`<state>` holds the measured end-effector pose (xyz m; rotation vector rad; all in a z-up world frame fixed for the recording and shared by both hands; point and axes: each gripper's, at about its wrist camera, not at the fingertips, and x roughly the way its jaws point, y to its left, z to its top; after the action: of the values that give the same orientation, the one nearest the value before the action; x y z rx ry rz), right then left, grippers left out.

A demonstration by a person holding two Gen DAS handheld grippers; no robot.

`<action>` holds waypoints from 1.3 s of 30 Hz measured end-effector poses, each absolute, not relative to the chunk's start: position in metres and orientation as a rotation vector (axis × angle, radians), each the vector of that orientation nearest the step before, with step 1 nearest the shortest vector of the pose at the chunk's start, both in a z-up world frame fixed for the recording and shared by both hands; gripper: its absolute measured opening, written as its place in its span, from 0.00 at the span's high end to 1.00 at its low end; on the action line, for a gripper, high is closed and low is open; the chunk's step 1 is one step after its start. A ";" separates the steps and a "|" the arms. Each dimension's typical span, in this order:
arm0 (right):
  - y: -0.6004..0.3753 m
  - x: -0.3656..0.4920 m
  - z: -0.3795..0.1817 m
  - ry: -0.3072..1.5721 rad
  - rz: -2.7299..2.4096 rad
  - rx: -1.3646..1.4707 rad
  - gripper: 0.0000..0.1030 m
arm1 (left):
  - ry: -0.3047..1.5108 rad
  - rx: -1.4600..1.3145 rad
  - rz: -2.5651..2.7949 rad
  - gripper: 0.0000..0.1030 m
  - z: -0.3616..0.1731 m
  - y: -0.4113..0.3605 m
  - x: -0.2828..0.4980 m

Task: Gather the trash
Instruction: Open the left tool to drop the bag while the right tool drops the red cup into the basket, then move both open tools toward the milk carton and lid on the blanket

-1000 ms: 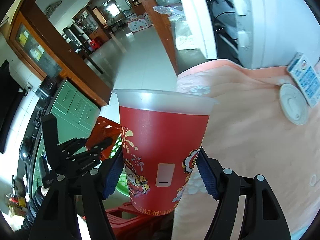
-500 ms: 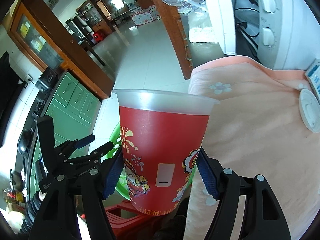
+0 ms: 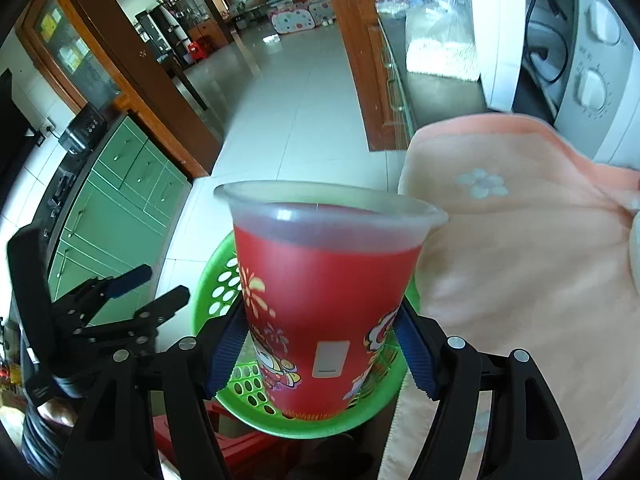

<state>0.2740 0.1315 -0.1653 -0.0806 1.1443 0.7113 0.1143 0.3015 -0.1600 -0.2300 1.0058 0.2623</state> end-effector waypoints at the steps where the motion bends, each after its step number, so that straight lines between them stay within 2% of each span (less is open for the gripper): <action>1: 0.132 0.274 -0.168 1.150 0.710 -0.079 0.34 | 1.007 -0.230 0.264 0.31 -0.160 0.302 0.114; 4: 0.134 0.275 -0.174 1.163 0.712 -0.075 0.32 | 1.010 -0.234 0.268 0.31 -0.162 0.305 0.113; 6: 0.134 0.275 -0.174 1.158 0.720 -0.071 0.27 | 1.013 -0.239 0.269 0.31 -0.163 0.306 0.114; 22: 0.117 0.270 -0.154 1.116 0.721 -0.068 0.26 | 1.011 -0.227 0.246 0.31 -0.160 0.296 0.118; 39: 0.058 0.277 -0.134 1.076 0.629 -0.052 0.24 | 0.986 -0.184 0.176 0.31 -0.144 0.261 0.132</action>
<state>0.2770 0.0581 -0.1339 -0.0519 1.0756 0.6294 0.1318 0.2615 -0.1439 -0.1844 0.9865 0.1758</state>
